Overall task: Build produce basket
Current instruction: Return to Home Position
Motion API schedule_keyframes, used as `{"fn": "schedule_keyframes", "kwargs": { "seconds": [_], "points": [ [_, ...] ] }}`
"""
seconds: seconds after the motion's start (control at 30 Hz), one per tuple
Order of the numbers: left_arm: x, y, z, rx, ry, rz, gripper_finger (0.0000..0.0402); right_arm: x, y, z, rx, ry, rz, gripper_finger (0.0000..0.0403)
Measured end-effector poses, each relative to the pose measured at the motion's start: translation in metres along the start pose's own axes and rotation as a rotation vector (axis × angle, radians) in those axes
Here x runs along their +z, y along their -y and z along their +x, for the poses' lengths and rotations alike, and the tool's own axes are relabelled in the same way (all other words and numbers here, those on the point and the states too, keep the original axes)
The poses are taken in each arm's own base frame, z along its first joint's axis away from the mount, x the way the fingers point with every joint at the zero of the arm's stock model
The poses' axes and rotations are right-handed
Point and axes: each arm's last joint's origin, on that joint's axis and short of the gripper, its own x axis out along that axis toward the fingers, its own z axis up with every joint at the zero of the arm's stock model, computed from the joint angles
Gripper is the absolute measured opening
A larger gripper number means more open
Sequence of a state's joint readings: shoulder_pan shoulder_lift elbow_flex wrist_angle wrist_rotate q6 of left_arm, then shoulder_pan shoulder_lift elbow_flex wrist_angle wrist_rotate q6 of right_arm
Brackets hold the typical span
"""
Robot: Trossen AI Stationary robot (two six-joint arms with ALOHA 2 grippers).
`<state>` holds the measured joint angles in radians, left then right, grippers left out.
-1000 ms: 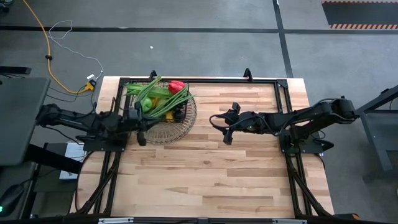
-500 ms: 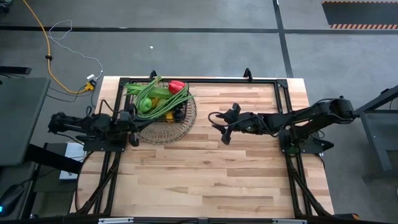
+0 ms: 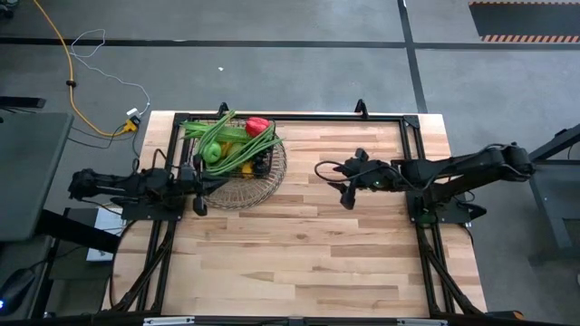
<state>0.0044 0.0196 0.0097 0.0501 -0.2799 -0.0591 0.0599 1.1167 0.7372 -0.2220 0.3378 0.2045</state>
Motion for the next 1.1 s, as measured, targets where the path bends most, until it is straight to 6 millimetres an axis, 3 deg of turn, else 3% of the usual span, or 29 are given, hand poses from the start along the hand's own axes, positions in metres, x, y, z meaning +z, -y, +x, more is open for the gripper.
{"fn": "schedule_keyframes", "kwargs": {
  "seconds": [0.37, 0.53, 0.7, 0.77, 0.83, 1.1],
  "points": [
    [-0.002, -0.010, 0.002, -0.015, -0.026, 0.020, 0.0000, -0.014, 0.014, -0.021, -0.004, -0.155, -0.072, 0.0213],
    [-0.002, -0.011, 0.002, -0.012, -0.026, 0.020, 0.0000, -0.022, 0.032, -0.038, -0.060, -0.244, -0.002, 0.0145],
    [-0.002, -0.011, 0.002, -0.007, -0.026, 0.019, 0.0000, -0.020, 0.041, -0.055, -0.044, -0.200, 0.033, 0.0029],
    [-0.002, -0.011, 0.002, -0.007, -0.026, 0.019, 0.0000, -0.019, 0.042, -0.062, -0.017, -0.171, 0.051, 0.0009],
    [-0.002, -0.011, 0.002, -0.007, -0.025, 0.020, 0.0001, -0.022, 0.043, -0.069, -0.002, -0.129, 0.076, 0.0019],
    [-0.001, -0.011, 0.002, -0.004, -0.024, 0.019, 0.0001, -0.088, 0.046, -0.062, 0.093, 0.108, 0.145, 0.0005]
  ]
}}
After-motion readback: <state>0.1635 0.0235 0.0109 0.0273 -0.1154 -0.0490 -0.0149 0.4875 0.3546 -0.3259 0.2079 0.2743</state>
